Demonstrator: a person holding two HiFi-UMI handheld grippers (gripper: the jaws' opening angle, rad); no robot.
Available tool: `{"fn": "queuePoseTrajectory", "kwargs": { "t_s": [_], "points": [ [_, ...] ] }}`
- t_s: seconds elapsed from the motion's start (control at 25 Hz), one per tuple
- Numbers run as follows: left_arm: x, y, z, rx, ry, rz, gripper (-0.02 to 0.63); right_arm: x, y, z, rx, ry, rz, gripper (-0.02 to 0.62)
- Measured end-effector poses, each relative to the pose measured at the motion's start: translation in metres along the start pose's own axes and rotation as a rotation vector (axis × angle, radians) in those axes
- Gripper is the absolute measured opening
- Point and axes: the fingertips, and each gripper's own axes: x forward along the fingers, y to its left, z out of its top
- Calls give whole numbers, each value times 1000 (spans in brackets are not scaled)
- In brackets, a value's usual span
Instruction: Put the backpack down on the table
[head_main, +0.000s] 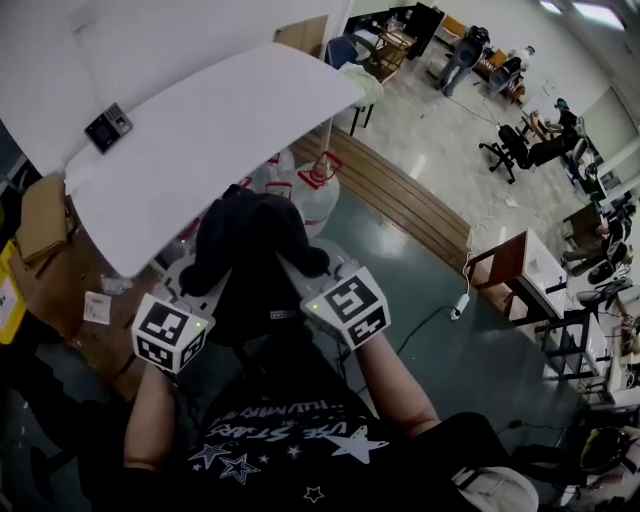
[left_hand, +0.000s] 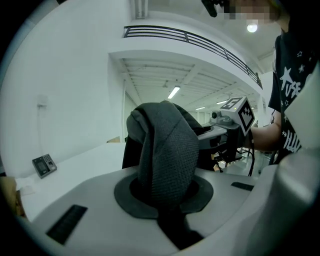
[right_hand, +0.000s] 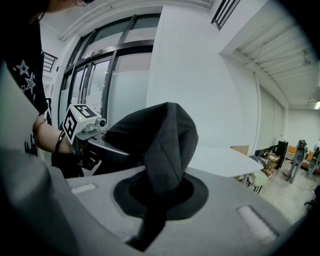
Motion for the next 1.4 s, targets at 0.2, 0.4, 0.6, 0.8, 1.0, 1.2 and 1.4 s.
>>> {"fn": "queuePoseTrajectory", "kwargs": {
  "t_s": [0.2, 0.4, 0.6, 0.8, 1.0, 1.2, 1.4],
  "points": [
    [37, 22, 2, -1, 39, 30, 55, 23, -39, -8, 26, -3, 49, 17],
    [80, 47, 19, -13, 51, 52, 55, 42, -90, -4, 30, -21, 72, 17],
    [129, 71, 38, -5, 53, 63, 55, 59, -146, -3, 31, -18, 73, 17],
    [165, 93, 63, -4, 41, 84, 55, 73, -192, 16, -9, -49, 76, 17],
    [193, 110, 91, 14, 24, 119, 55, 81, -231, 34, -43, -83, 94, 17],
    [217, 120, 108, 8, 21, 157, 55, 87, -263, 42, -68, -117, 123, 17],
    [238, 128, 114, -10, 38, 180, 55, 96, -287, 42, -58, -121, 153, 17]
  ]
}}
